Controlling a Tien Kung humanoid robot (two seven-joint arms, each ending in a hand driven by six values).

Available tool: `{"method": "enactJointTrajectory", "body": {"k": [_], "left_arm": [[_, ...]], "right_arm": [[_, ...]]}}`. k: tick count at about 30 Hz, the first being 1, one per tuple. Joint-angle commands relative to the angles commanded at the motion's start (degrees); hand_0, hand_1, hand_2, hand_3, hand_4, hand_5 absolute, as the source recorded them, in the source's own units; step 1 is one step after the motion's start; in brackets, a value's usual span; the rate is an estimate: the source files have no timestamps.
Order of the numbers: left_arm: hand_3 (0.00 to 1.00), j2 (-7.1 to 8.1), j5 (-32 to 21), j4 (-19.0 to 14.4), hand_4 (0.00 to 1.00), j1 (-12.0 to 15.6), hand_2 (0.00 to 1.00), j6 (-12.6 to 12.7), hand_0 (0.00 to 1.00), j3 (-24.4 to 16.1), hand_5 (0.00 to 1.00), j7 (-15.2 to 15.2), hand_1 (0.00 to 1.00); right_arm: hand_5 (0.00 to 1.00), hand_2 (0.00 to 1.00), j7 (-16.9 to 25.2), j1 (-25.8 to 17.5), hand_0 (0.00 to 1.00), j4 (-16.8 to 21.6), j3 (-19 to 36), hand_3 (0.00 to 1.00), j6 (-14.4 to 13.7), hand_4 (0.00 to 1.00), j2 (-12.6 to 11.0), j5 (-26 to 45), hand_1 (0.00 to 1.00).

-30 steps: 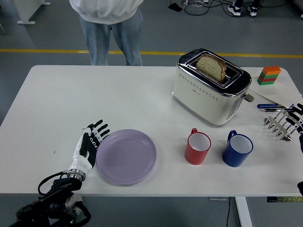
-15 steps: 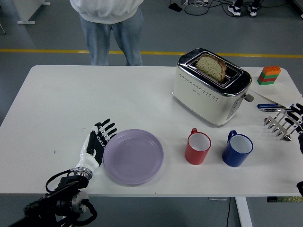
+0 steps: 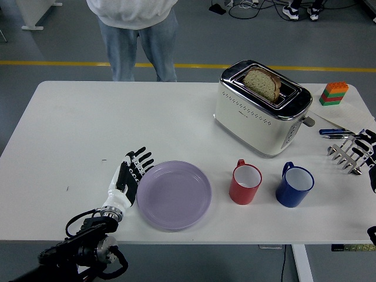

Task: Push plate across desktop,pick up the break from the machine,place the break in the plate

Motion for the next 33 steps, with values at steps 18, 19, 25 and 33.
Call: {"method": "enactJointTrajectory", "body": {"k": [18,19,25,33], "left_arm": [[0.827,-1.74,-1.7,2.3,0.441,-1.8,0.798,-0.3,0.756,1.6,0.998,0.0,0.781],[0.826,-1.86,-1.7,2.3,0.441,-2.0,0.797,-0.4,0.755,1.8,0.998,0.1,0.779],[0.824,-2.16,-2.0,2.5,0.441,-2.8,0.796,-0.7,0.753,2.3,0.998,0.2,0.779],[0.823,-2.16,-2.4,3.1,0.442,-3.3,0.796,-0.8,0.753,2.7,0.998,0.3,0.778]], "right_arm": [[0.418,0.676,0.0,0.3,0.714,-0.1,-0.3,0.621,0.0,0.509,0.2,0.0,0.675],[0.417,0.676,0.0,0.4,0.714,-0.1,-0.3,0.621,0.0,0.510,0.2,0.0,0.675],[0.418,0.676,0.0,0.4,0.714,0.0,-0.3,0.621,0.0,0.510,0.2,0.0,0.675],[0.418,0.675,0.0,0.4,0.714,-0.1,-0.5,0.622,0.0,0.510,0.3,0.0,0.675]]}}
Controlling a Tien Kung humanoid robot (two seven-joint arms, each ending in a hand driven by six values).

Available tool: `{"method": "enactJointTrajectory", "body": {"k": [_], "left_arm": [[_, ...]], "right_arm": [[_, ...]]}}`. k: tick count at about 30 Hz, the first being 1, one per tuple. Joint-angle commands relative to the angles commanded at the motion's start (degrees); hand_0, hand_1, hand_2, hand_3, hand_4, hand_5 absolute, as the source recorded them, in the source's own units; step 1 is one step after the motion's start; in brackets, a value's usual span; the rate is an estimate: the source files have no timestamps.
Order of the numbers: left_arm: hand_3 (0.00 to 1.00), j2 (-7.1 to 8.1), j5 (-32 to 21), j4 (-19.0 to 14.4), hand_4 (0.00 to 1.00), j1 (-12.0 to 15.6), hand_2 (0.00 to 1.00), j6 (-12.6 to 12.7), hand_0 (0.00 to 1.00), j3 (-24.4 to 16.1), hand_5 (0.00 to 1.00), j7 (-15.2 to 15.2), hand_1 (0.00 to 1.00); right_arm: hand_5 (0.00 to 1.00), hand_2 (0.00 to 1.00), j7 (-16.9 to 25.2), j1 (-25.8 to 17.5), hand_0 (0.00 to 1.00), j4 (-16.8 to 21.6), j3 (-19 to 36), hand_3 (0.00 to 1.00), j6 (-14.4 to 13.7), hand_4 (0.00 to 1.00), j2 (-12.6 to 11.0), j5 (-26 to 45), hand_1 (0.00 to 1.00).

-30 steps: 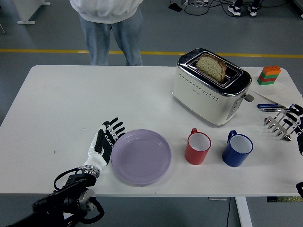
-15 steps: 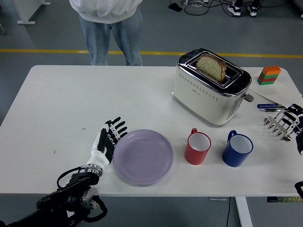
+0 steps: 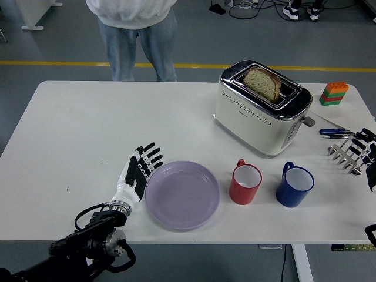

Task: Push plate across desktop,pick up the break from the machine,place the break in the plate

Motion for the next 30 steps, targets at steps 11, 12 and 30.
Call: {"method": "enactJointTrajectory", "body": {"k": [11,12,30], "left_arm": [[0.821,0.00,-1.0,0.4,0.440,-0.4,0.790,-0.7,0.752,1.1,0.998,0.5,0.775],[0.821,0.00,-1.1,0.3,0.440,-0.4,0.790,-0.8,0.752,1.1,0.998,0.5,0.775],[0.815,0.00,-1.5,-0.6,0.440,-0.4,0.779,-1.6,0.739,0.7,0.998,1.4,0.765]], "right_arm": [[0.419,0.676,0.0,0.1,0.714,0.0,0.0,0.622,0.0,0.510,0.0,0.0,0.675],[0.419,0.676,0.0,0.1,0.714,0.0,0.0,0.622,0.0,0.510,0.0,0.0,0.675],[0.419,0.675,0.0,0.1,0.713,0.0,0.2,0.621,0.0,0.511,0.0,0.0,0.675]]}}
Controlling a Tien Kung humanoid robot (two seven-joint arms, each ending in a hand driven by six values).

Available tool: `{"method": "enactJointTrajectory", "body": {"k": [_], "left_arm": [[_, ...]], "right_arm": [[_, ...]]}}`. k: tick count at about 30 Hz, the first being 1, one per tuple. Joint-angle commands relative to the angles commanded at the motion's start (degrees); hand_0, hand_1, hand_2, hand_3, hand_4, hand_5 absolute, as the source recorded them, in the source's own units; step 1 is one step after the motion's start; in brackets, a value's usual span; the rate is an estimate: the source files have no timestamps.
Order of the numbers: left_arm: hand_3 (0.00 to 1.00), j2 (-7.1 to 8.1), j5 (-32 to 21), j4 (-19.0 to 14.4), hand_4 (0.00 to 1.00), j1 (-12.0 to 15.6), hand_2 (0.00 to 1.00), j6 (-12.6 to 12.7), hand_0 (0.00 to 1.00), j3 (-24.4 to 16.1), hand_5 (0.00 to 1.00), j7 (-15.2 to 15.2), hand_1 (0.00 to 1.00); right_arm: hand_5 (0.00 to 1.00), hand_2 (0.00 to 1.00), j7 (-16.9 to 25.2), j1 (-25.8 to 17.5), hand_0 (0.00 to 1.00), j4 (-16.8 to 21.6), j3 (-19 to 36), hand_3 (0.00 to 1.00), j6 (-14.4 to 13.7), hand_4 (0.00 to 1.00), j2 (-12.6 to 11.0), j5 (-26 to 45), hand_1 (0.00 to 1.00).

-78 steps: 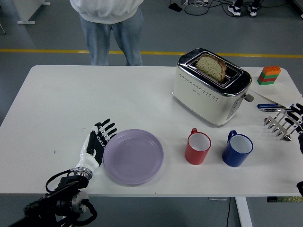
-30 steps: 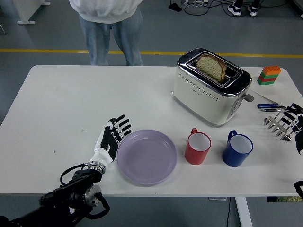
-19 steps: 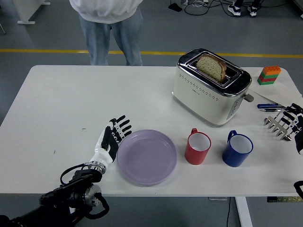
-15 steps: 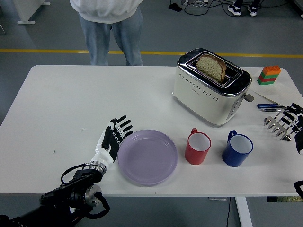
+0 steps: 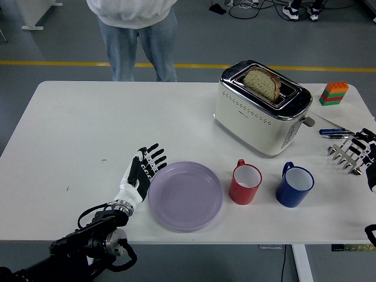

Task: Push plate across desktop,pick up the break from the machine,place the break in the plate

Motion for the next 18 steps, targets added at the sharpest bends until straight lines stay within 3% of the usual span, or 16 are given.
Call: {"method": "enactJointTrajectory", "body": {"k": [4,8,10,15,18], "left_arm": [[0.804,0.00,2.0,-1.5,0.443,0.5,0.760,2.2,0.730,-2.2,0.998,-0.5,0.754],[0.804,0.67,8.7,-4.9,0.443,2.0,0.760,6.3,0.730,-7.2,0.998,-0.8,0.754],[0.777,1.76,11.5,-7.3,0.442,3.1,0.742,7.9,0.712,-10.3,0.998,-1.1,0.739],[0.777,3.90,16.0,-11.8,0.442,5.4,0.742,9.2,0.712,-15.9,0.998,-0.8,0.739],[0.767,6.49,20.4,-16.0,0.442,7.8,0.739,9.7,0.713,-19.6,0.998,1.7,0.738]], "right_arm": [[0.420,0.675,0.0,0.1,0.714,0.3,0.1,0.621,-0.1,0.511,-0.2,0.0,0.675],[0.420,0.675,0.6,0.5,0.714,1.5,0.2,0.621,-0.9,0.511,-1.1,-0.3,0.675],[0.413,0.675,1.2,1.2,0.713,2.2,0.2,0.625,-1.5,0.510,-1.8,-0.9,0.675],[0.413,0.675,1.6,3.0,0.713,2.6,-0.4,0.625,-2.3,0.510,-3.2,-2.9,0.675],[0.395,0.678,1.9,4.8,0.712,2.3,-1.5,0.634,-3.0,0.514,-4.8,-4.7,0.677]]}}
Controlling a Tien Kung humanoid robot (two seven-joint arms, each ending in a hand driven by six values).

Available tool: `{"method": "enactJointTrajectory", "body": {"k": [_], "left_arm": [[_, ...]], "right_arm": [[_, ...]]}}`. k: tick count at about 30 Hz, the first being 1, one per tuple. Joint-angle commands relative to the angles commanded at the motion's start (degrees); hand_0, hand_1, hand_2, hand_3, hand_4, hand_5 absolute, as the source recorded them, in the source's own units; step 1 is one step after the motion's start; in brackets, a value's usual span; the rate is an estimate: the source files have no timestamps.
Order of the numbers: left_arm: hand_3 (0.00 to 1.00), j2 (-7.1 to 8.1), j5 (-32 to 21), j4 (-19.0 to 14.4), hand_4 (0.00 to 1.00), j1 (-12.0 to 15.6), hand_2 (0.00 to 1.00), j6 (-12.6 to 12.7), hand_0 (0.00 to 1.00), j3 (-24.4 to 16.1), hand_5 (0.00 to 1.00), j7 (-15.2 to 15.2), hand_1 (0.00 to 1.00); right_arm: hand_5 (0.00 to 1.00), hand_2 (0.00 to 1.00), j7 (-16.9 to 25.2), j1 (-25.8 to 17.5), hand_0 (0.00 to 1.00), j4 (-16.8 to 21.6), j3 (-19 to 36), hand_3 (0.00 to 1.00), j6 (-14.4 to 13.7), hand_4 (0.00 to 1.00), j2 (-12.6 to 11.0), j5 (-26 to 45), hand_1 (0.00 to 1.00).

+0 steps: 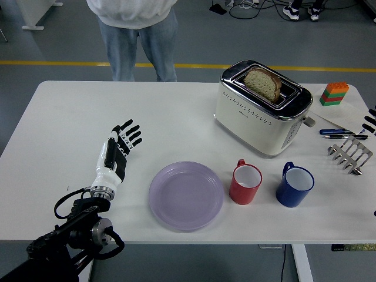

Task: Push plate across desktop,pick up the break from the machine,place the break in the plate

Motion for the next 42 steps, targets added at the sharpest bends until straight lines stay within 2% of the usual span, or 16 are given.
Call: {"method": "enactJointTrajectory", "body": {"k": [1,6,7,9,10,15,16,21,22,25,27,28,31,37,42], "left_arm": [[0.767,0.31,0.5,-0.5,0.442,0.3,0.739,-0.2,0.713,-0.4,0.998,0.3,0.738],[0.769,4.46,5.8,-7.5,0.441,4.7,0.741,-2.6,0.730,-6.4,0.998,8.0,0.736],[0.769,4.79,6.1,-8.3,0.441,5.1,0.741,-2.7,0.730,-6.7,0.998,8.5,0.736],[0.769,6.11,9.0,-11.5,0.441,7.6,0.741,-4.2,0.730,-10.4,0.998,12.1,0.736],[0.756,6.41,10.1,-12.8,0.441,8.4,0.741,-4.6,0.745,-12.0,0.998,13.7,0.738],[0.756,6.79,15.8,-19.1,0.441,12.4,0.741,-7.3,0.745,-20.6,0.998,22.7,0.738],[0.758,6.61,17.3,-20.7,0.454,13.6,0.743,-8.0,0.760,-22.6,0.998,24.7,0.749],[0.758,5.68,21.7,-26.9,0.454,18.9,0.743,-10.9,0.760,-30.4,0.998,30.7,0.749],[0.756,5.59,21.9,-27.5,0.457,19.5,0.741,-11.1,0.773,-31.3,0.998,31.0,0.756],[0.756,4.78,23.3,-31.2,0.457,23.4,0.741,-12.2,0.773,-35.3,0.998,32.1,0.756],[0.756,4.59,23.5,-32.2,0.457,24.5,0.741,-12.4,0.773,-36.4,0.998,32.2,0.756],[0.751,4.38,23.6,-33.1,0.455,25.3,0.741,-12.4,0.776,-37.3,0.998,32.2,0.758],[0.751,4.24,23.6,-34.0,0.455,25.9,0.741,-12.4,0.776,-38.2,0.998,32.1,0.758],[0.746,4.06,23.3,-33.7,0.457,25.0,0.740,-12.2,0.773,-38.0,0.998,31.9,0.756],[0.740,3.96,23.2,-33.4,0.451,24.7,0.738,-12.0,0.775,-37.4,0.998,31.8,0.756]], "right_arm": [[0.395,0.678,0.0,0.3,0.712,-0.1,-0.2,0.634,-0.1,0.514,-0.2,-0.3,0.677],[0.372,0.689,0.3,3.7,0.722,-1.3,-3.1,0.653,-1.1,0.536,-3.1,-5.0,0.687],[0.372,0.689,0.3,4.0,0.722,-1.4,-3.4,0.653,-1.2,0.536,-3.3,-5.7,0.687],[0.372,0.689,-0.3,6.3,0.722,-2.2,-5.1,0.653,-1.8,0.536,-4.8,-9.6,0.687],[0.317,0.721,-0.5,7.0,0.758,-2.5,-5.7,0.689,-2.0,0.658,-5.3,-11.3,0.715],[0.317,0.721,-2.1,11.2,0.758,-3.9,-8.9,0.689,-2.8,0.658,-7.4,-18.6,0.715],[0.281,0.753,-2.8,12.6,0.793,-4.5,-9.9,0.722,-2.9,0.716,-7.7,-20.2,0.740],[0.281,0.753,-5.0,18.1,0.793,-8.1,-13.5,0.722,-2.6,0.716,-7.5,-27.1,0.740],[0.292,0.810,-5.2,18.7,0.864,-8.6,-13.8,0.786,-2.6,0.744,-7.4,-28.0,0.791],[0.292,0.810,-6.6,22.9,0.864,-11.6,-16.8,0.786,-2.8,0.744,-6.8,-31.5,0.791],[0.292,0.810,-6.9,24.3,0.864,-12.3,-17.8,0.786,-2.9,0.744,-6.6,-32.4,0.791],[0.311,0.831,-7.6,26.0,0.875,-13.1,-19.3,0.812,-3.4,0.778,-6.4,-33.7,0.804],[0.311,0.831,-8.6,28.9,0.875,-14.0,-21.8,0.812,-4.1,0.778,-6.0,-35.4,0.804],[0.317,0.834,-11.0,35.2,0.875,-16.6,-27.2,0.817,-4.2,0.796,-3.5,-37.0,0.807],[0.287,0.830,-12.1,40.1,0.872,-20.2,-31.6,0.812,-3.8,0.808,0.1,-37.6,0.807]]}}
